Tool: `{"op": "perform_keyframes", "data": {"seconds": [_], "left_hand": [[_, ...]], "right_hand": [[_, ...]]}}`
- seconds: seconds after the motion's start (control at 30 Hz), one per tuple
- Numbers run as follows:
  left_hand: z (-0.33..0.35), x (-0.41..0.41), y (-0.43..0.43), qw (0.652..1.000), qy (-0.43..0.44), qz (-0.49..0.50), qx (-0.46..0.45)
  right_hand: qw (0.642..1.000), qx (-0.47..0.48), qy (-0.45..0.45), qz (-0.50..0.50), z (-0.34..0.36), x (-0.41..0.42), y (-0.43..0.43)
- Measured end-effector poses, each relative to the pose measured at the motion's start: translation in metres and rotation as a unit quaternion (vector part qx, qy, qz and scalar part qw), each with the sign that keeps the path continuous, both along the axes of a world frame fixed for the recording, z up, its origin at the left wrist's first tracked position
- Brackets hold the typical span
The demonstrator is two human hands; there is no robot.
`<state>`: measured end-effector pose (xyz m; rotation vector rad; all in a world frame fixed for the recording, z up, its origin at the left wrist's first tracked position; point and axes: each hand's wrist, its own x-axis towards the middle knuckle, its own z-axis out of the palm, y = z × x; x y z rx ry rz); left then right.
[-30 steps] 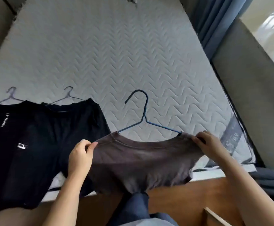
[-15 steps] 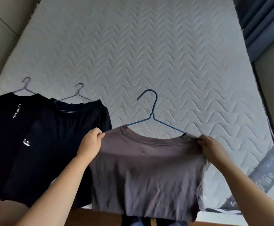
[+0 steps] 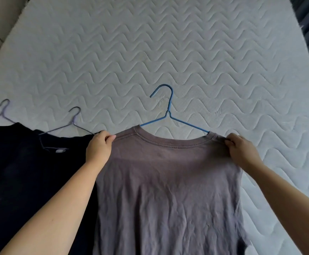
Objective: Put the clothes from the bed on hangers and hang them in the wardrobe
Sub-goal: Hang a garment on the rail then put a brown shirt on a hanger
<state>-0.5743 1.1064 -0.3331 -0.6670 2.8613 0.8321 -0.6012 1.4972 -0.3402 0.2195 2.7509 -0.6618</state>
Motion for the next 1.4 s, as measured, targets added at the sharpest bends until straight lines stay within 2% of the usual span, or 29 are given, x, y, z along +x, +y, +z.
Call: {"op": "perform_keyframes", "data": {"seconds": [0.2, 0.4, 0.6, 0.93, 1.07, 1.13, 1.2, 1.3, 1.4], "left_hand": [[-0.07, -0.058, 0.001, 0.998, -0.024, 0.005, -0.049], [-0.145, -0.104, 0.009, 0.998, -0.056, -0.005, -0.005], [-0.189, -0.103, 0.01, 0.999, 0.016, -0.002, -0.04], [-0.175, -0.107, 0.008, 0.997, -0.076, -0.011, 0.026], [-0.155, -0.101, 0.009, 0.988, -0.147, -0.04, -0.022], [-0.14, -0.089, 0.011, 0.988, -0.142, -0.045, -0.036], [-0.118, -0.065, 0.016, 0.994, -0.104, -0.028, -0.001], [-0.079, -0.006, 0.026, 0.993, -0.05, 0.028, 0.101], [-0.044, 0.075, 0.032, 0.976, -0.058, 0.101, 0.182]], "right_hand": [[1.0, -0.003, -0.021, -0.014, -0.063, -0.054, 0.0], [0.997, -0.012, -0.06, -0.055, -0.131, -0.082, 0.004], [0.998, 0.02, -0.031, -0.049, -0.158, -0.088, 0.006], [0.992, -0.008, -0.06, -0.115, -0.159, -0.085, -0.002], [0.99, 0.003, -0.018, -0.138, -0.145, -0.061, -0.007], [0.99, 0.015, -0.024, -0.142, -0.133, -0.044, -0.011], [0.99, -0.001, -0.03, -0.137, -0.12, -0.022, -0.014], [0.991, -0.04, -0.055, -0.117, -0.099, 0.021, -0.011], [0.983, -0.071, -0.111, -0.127, -0.078, 0.076, -0.004]]}}
